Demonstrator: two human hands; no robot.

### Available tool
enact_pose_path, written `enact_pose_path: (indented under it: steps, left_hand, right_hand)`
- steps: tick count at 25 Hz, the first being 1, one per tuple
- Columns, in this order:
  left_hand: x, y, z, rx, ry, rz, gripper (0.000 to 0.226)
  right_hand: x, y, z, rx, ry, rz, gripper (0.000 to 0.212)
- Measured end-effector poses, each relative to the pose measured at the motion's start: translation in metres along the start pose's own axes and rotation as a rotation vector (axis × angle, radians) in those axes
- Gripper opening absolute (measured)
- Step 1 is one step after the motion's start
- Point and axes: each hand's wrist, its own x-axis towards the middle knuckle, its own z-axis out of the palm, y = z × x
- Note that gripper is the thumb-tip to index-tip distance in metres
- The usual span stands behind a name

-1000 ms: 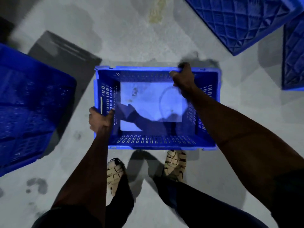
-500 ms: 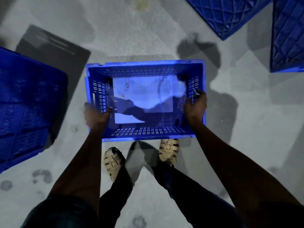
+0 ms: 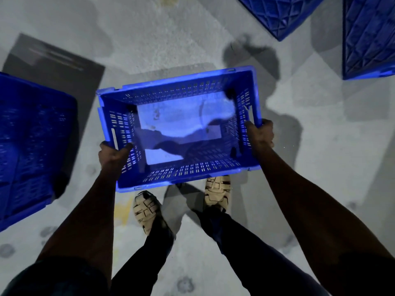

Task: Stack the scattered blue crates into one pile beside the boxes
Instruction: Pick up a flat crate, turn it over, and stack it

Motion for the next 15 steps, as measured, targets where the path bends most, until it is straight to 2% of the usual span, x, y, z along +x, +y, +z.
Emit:
enact_pose_path:
  steps: [5,7,11,15]
  left_hand:
    - [-0.042,-0.035,-0.036,-0.16,0.024,-0.2,0.086]
    - [-0.067,-0.043,-0.064,-0.211,0.031,-0.241,0.079]
    - [-0.136,-0.022,-0.142,-0.271,0.102,-0.2,0.05]
    - [-0.206,0.007,-0.247,-0.289,0.22,-0.126,0.05]
  right_hand:
    - [-0.03,-0.019,-0.033,-0.042,-0.001,-0.139,0.049]
    - [-0.059,-0.033,-0.056,-0.029,0.001,-0.17,0.045]
    - [-0.139,-0.067,-0.112,0.01,0.061,-0.219,0.035]
    - [-0.237,-0.104,-0.175,0.038,0.058,-0.214,0.04]
